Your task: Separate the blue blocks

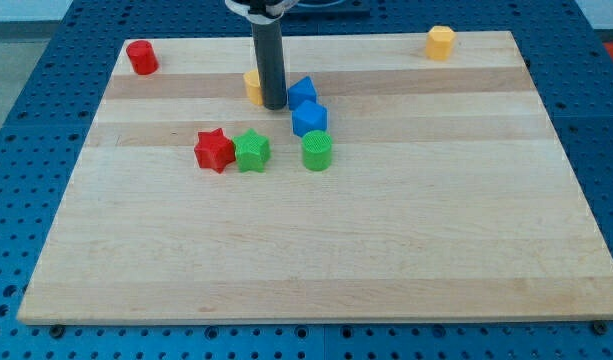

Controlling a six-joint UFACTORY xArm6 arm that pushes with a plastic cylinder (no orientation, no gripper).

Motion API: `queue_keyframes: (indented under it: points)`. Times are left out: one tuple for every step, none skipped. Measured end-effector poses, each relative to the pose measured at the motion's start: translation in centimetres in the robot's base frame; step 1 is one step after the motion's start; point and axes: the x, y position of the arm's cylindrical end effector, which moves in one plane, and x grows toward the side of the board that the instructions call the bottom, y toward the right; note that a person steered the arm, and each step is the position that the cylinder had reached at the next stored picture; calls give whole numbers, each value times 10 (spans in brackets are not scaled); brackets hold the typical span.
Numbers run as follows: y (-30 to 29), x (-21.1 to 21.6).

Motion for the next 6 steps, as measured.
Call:
queue_keyframes:
  points:
    - [0, 9]
    - [22, 25]
    - [40, 32]
    - [39, 6]
    - [34, -23]
    - [34, -35]
